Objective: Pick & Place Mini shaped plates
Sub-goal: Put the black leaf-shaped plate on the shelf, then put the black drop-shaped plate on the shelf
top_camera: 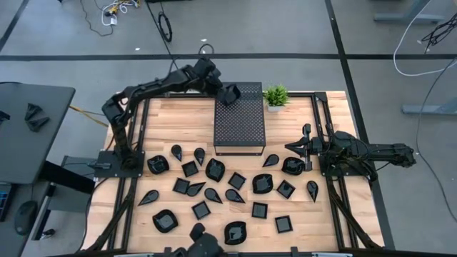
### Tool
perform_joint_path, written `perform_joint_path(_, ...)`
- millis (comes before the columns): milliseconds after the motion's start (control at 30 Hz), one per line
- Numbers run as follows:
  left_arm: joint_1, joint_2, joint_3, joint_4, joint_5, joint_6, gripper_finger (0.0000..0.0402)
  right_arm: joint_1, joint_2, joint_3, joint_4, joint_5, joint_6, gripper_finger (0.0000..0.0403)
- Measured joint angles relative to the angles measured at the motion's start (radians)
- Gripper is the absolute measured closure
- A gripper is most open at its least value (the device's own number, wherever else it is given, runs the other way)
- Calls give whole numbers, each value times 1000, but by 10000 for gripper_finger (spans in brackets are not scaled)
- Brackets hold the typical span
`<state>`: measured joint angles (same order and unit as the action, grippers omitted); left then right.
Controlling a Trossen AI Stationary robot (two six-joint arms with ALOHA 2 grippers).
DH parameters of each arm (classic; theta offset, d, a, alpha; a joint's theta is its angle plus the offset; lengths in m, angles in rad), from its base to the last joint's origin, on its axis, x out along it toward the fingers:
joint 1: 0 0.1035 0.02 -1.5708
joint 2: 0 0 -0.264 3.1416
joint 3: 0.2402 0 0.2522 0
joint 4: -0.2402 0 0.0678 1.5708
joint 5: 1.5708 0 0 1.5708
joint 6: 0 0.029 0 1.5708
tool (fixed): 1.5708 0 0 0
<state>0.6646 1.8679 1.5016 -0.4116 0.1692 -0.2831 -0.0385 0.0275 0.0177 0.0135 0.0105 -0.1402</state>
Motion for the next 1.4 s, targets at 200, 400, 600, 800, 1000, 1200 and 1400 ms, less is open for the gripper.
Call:
perform_joint_path(200, 12, 0, -2, -3, 2, -2, 387, 0, 0, 0, 0, 0, 0, 380)
perform_joint_path(400, 12, 0, -2, -1, 0, 2, 354, 0, 0, 0, 0, 0, 0, 380)
perform_joint_path(600, 12, -2, -3, 2, 15, 39, 309, 0, 0, 0, 0, 0, 0, 380)
perform_joint_path(800, 20, -55, -3, 2, 109, 117, 273, 0, 0, 0, 0, 0, 0, 380)
perform_joint_path(1000, 9, -164, -3, -1, 121, 259, 260, 0, 0, 0, 0, 0, 0, 380)
perform_joint_path(1200, -2, -235, -3, 3, 126, 420, 263, 0, 0, 0, 0, 0, 0, 380)
perform_joint_path(1400, 3, -217, -3, 77, 126, 457, 264, 0, 0, 0, 0, 0, 0, 380)
